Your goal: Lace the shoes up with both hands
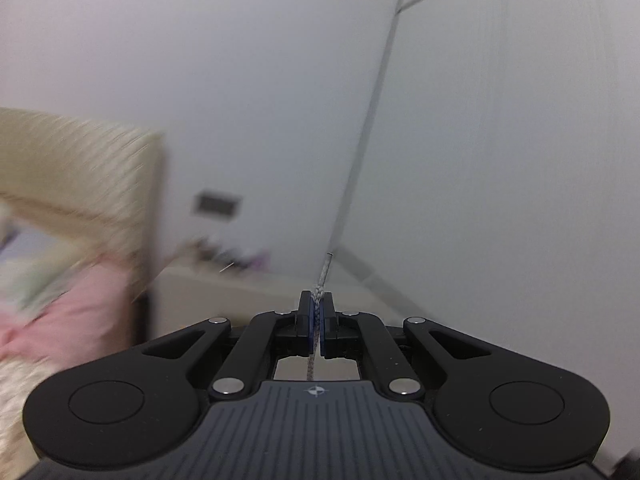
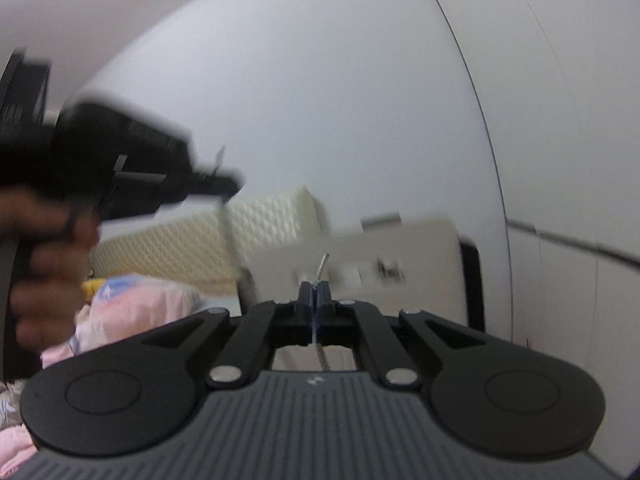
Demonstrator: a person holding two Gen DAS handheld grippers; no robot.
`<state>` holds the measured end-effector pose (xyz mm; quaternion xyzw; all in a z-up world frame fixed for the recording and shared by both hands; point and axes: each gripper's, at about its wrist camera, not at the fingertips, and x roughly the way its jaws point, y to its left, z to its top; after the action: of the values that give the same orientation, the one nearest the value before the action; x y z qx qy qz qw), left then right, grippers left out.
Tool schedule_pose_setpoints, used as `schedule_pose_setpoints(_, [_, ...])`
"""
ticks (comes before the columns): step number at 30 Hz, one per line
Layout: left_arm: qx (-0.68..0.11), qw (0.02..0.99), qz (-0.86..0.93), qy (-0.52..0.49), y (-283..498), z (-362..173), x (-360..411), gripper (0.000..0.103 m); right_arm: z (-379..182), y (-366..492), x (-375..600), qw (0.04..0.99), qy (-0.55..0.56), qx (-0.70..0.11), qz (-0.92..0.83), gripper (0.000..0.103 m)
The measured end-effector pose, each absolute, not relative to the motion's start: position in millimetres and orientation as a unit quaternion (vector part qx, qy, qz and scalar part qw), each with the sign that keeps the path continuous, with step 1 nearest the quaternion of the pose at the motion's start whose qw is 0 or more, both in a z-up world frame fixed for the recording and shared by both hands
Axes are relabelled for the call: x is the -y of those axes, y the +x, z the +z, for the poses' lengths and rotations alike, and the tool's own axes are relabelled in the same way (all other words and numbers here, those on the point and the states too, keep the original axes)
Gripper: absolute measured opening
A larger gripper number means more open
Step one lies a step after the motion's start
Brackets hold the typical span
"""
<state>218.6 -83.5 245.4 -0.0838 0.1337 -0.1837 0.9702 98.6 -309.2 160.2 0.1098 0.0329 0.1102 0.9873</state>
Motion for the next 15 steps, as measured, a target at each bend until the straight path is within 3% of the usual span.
schedule_pose_setpoints(15, [-0.31,0.939,-0.143,-0.04,223.6,15.3,42.1,0.003,-22.4,115.5,331.0,0.954,0.169,-0.243,0.051,0.003])
